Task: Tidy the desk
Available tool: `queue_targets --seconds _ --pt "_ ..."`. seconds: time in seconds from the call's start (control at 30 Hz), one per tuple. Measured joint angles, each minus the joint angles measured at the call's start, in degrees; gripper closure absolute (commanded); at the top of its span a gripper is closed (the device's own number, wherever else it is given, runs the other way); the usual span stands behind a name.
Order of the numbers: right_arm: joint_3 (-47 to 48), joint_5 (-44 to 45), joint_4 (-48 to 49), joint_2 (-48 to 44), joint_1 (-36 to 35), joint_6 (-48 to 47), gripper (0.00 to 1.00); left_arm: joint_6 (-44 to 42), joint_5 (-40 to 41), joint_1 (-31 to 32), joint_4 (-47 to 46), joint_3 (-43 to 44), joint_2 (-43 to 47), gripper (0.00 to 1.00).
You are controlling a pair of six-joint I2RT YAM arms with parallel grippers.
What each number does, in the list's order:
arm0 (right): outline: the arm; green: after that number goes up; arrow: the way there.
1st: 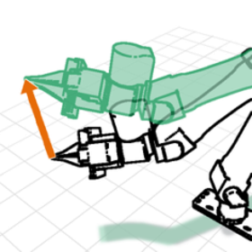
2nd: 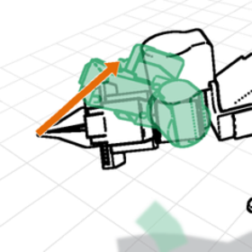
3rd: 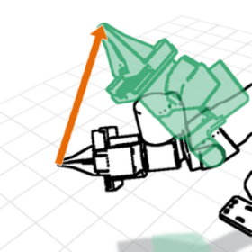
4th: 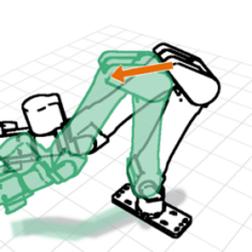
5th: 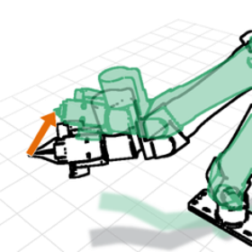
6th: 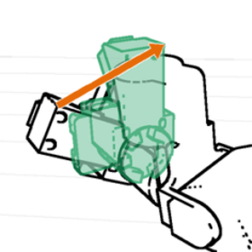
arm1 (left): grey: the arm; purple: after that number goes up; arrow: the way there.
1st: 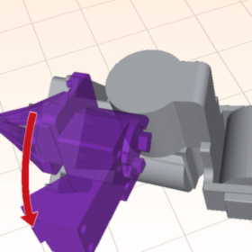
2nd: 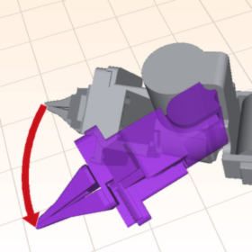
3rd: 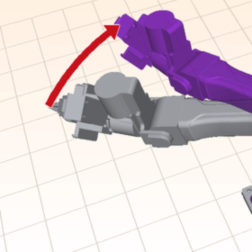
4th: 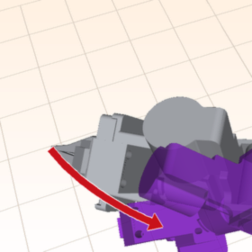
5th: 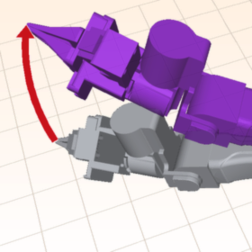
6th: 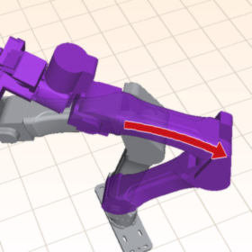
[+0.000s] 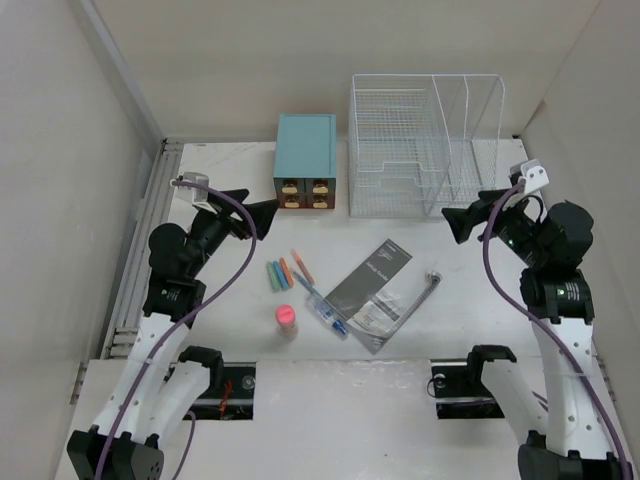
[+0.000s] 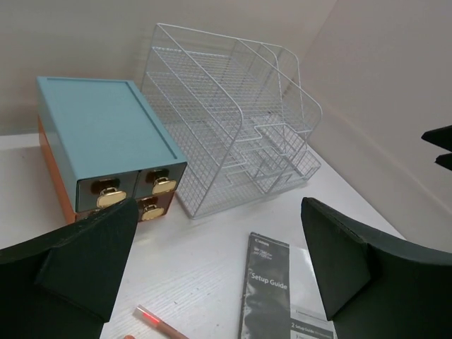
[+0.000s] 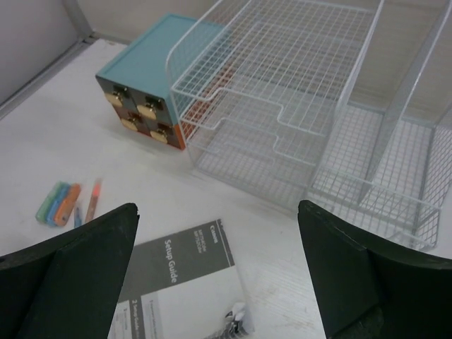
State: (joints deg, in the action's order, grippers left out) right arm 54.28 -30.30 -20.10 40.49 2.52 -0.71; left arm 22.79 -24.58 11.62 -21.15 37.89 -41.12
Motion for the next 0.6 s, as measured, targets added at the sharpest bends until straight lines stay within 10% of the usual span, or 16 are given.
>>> queue_targets --seconds 0.53,0.6 --pt "-0.57 6.10 -1.79 2.08 1.29 -5.27 0.00 0.90 -4.63 1.14 0.04 0.00 -1.20 0.00" --pt "-0.33 6.29 -2.69 4.31 1.29 -4.94 0.13 0.90 -4.87 1.42 0.02 0.00 -1.18 0.00"
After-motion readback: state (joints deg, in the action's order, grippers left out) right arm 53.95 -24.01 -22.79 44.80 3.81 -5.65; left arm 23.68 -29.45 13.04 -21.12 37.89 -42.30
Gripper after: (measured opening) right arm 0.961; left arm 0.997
